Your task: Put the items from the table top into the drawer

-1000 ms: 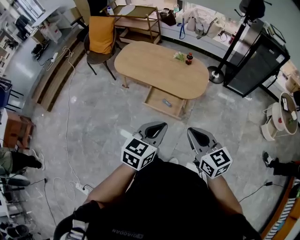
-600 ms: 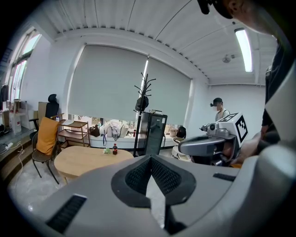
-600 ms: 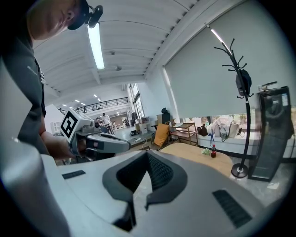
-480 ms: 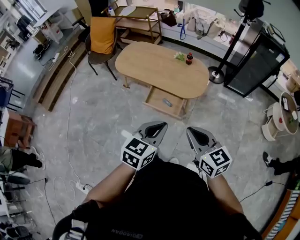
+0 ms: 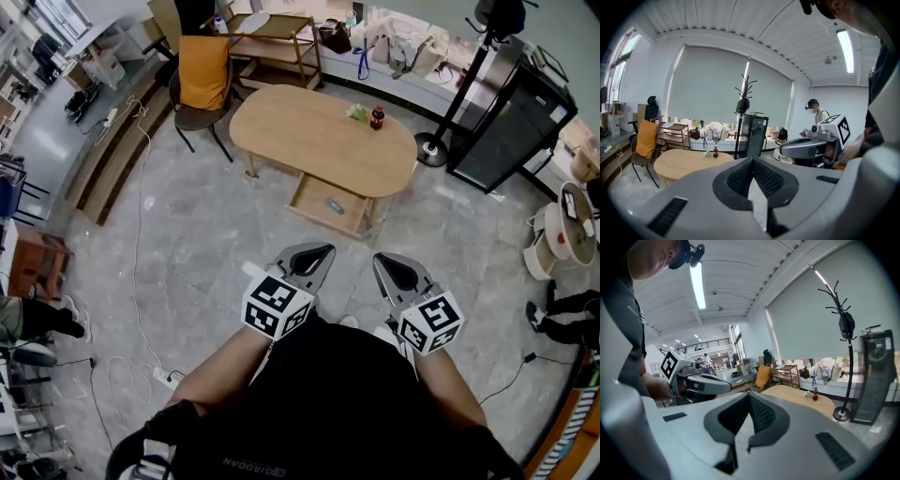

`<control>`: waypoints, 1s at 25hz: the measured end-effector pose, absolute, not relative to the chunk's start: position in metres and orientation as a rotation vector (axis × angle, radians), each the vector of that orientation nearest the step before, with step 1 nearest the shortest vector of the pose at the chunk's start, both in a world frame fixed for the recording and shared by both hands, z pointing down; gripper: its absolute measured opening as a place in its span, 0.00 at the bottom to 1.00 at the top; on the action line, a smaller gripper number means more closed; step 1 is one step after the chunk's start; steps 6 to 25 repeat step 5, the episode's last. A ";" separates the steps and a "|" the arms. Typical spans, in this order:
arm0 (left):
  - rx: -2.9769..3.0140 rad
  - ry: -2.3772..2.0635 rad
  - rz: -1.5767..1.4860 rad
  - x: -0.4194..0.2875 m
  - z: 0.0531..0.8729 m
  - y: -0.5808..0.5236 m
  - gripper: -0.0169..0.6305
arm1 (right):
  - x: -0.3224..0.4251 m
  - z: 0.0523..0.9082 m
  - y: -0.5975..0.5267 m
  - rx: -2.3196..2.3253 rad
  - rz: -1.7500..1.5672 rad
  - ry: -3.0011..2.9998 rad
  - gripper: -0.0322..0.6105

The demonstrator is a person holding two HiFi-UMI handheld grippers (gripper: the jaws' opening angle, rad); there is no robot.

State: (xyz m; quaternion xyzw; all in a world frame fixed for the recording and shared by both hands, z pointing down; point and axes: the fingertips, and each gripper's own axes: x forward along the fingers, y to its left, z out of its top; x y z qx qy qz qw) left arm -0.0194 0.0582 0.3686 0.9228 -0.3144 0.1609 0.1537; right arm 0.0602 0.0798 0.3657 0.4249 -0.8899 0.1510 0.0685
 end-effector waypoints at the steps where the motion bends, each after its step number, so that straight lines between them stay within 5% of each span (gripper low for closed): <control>1: 2.647 -0.901 0.459 -0.019 0.369 0.059 0.03 | 0.060 0.367 0.080 1.281 0.455 -2.680 0.05; 25: 2.650 -0.900 0.454 -0.019 0.369 0.061 0.03 | 0.061 0.368 0.083 1.287 0.455 -2.679 0.05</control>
